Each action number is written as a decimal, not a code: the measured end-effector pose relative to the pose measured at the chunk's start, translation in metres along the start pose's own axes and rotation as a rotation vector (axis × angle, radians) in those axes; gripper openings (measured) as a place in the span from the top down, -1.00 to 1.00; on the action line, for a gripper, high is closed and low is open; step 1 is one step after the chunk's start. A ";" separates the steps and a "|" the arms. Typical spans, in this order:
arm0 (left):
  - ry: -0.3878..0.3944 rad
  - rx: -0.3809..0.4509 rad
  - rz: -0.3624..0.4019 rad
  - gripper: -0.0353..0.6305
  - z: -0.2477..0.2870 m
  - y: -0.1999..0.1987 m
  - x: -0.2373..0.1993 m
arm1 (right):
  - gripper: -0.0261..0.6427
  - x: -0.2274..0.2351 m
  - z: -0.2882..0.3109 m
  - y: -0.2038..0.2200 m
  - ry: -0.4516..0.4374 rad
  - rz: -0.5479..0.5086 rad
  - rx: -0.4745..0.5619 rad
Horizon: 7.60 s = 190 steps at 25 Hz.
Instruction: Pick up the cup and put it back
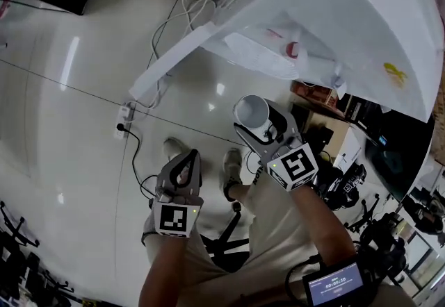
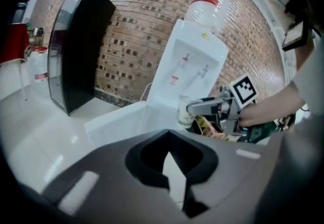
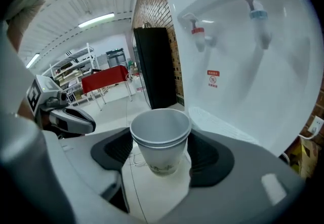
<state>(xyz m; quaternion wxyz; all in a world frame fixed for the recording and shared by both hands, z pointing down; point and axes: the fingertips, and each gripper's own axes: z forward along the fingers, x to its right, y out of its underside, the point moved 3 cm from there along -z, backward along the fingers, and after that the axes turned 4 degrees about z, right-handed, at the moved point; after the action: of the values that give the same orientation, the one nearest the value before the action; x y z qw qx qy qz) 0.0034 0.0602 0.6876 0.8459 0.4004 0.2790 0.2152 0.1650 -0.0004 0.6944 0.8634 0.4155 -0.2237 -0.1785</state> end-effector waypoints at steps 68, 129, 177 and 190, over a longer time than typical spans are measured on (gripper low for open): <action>0.291 -0.091 0.189 0.89 0.144 0.017 -0.037 | -0.09 0.297 0.254 0.169 0.471 0.187 0.196; 0.011 -0.062 0.021 0.89 0.013 0.044 0.037 | 0.35 0.010 0.047 0.069 -0.043 0.121 -0.140; 0.426 0.076 0.214 0.89 -0.348 -0.355 0.353 | 0.49 -0.209 -0.588 -0.323 0.275 0.288 0.564; 0.345 0.076 0.225 0.89 -0.416 -0.310 0.399 | 0.49 -0.273 -0.657 -0.248 0.218 0.304 0.585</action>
<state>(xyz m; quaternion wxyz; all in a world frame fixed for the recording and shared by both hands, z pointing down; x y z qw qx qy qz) 0.0789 0.3446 0.1028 0.7404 0.4180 0.3813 0.3630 0.2581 0.4067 0.0668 0.7434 0.6238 -0.2312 0.0693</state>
